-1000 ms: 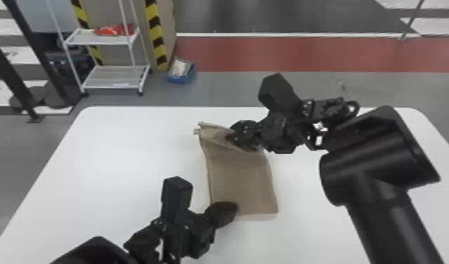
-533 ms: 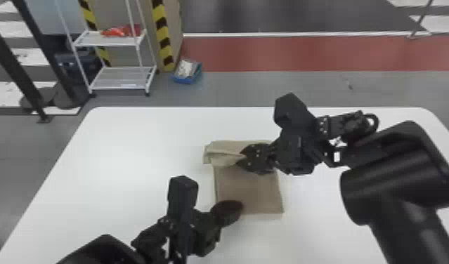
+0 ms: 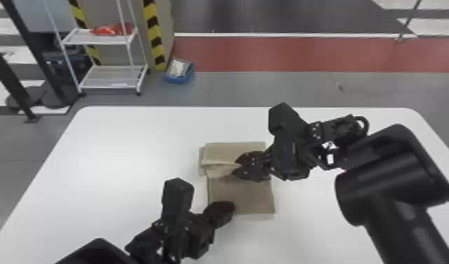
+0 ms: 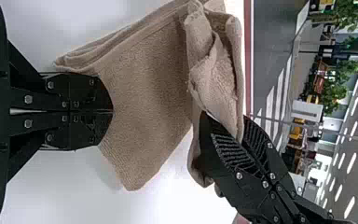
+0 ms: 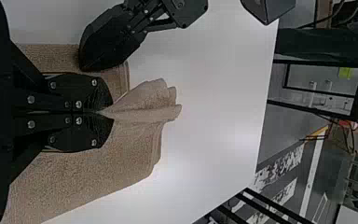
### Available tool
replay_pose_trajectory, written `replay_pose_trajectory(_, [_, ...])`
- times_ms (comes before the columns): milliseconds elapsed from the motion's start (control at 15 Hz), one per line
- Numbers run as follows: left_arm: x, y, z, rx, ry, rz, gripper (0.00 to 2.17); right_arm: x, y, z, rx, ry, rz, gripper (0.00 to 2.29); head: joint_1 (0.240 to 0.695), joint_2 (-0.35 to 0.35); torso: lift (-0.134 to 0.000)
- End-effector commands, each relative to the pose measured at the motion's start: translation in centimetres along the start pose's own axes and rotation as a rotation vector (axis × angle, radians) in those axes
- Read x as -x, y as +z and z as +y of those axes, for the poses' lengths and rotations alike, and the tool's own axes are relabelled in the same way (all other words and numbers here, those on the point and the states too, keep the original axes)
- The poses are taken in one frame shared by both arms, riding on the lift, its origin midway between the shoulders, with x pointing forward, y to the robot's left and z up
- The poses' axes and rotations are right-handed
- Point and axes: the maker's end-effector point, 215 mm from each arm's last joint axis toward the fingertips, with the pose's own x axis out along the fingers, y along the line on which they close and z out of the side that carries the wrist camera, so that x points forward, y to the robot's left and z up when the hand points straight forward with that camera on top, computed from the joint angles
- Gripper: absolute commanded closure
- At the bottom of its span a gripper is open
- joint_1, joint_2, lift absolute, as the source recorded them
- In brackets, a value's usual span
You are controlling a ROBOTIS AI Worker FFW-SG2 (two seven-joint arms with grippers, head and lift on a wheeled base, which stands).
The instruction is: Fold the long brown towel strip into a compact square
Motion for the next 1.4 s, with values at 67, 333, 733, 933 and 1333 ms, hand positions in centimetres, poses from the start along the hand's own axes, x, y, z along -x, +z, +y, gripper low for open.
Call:
replay_pose_trajectory(67, [-0.1,0.1,-0.5,-0.001,-0.005,-0.002,1.20,-1.7,-0.4,1.8,-0.002,0.050,0.011,1.18,0.695,0.018,-0.124])
replay_pose_trajectory(333, [-0.1,0.1,-0.5,-0.003,-0.003,0.000,1.20,-2.2,-2.0,2.6,-0.019,0.067,0.043,1.18,0.695,0.025,-0.124])
replay_pose_trajectory(733, [0.0,0.0,-0.2,-0.005,0.002,0.002,1.20,-1.2,-3.4,1.7,-0.049,0.044,0.067,1.18,0.695,0.006,-0.124])
replay_pose_trajectory(933, [-0.1,0.1,-0.3,-0.009,0.001,0.001,1.20,-1.6,-3.6,2.3,-0.070,0.057,0.074,1.18,0.695,-0.001,-0.124])
replay_pose_trajectory(1333, [-0.3,0.4,-0.4,-0.005,0.005,-0.005,1.20,-2.9,-5.8,4.3,-0.106,0.098,0.092,1.18,0.695,0.001,-0.124])
